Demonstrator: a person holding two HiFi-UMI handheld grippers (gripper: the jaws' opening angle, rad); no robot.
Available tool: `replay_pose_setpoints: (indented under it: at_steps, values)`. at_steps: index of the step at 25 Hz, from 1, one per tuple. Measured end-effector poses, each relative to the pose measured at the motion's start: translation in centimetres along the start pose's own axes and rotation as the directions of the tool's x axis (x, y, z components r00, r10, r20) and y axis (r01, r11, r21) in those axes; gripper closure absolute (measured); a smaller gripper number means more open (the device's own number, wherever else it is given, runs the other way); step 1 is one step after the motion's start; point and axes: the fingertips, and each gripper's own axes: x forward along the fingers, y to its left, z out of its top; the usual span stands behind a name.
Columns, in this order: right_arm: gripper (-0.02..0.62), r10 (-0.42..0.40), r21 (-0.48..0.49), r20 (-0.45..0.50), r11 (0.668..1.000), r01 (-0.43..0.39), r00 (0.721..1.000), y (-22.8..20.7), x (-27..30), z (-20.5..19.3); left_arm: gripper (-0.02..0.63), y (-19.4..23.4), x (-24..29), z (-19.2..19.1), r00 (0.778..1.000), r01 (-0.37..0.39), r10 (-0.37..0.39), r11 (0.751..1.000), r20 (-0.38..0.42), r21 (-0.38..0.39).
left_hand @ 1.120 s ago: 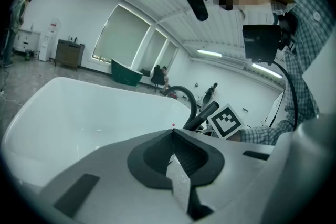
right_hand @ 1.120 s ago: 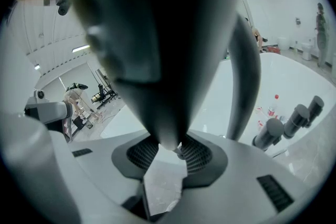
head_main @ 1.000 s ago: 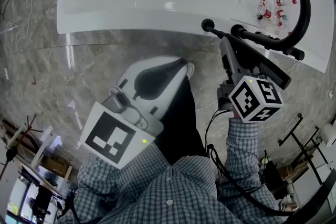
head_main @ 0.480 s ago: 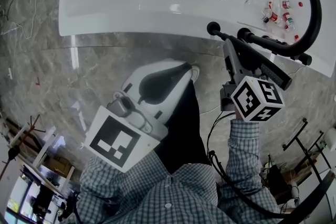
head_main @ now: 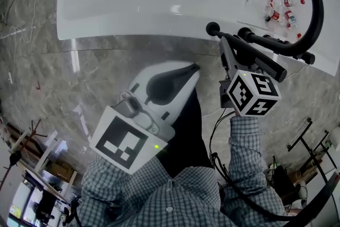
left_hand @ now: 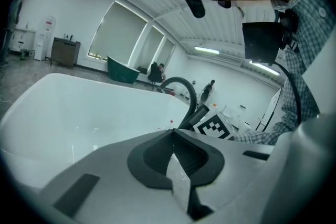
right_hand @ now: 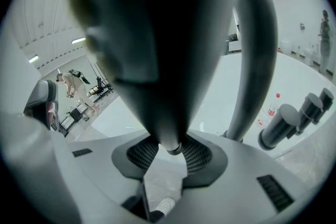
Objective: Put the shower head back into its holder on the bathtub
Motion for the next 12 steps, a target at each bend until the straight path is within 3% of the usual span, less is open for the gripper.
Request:
replay_pose_setpoints:
  at_steps: [12]
  values:
    - [0.46,-0.028,-0.061,-0.036,0.998,0.025,0.999,-0.2,1.9,-1.1,0.597,1.0,-0.2,-0.6,1.0,-0.016,0.016,1.0,-0.011,-0.011]
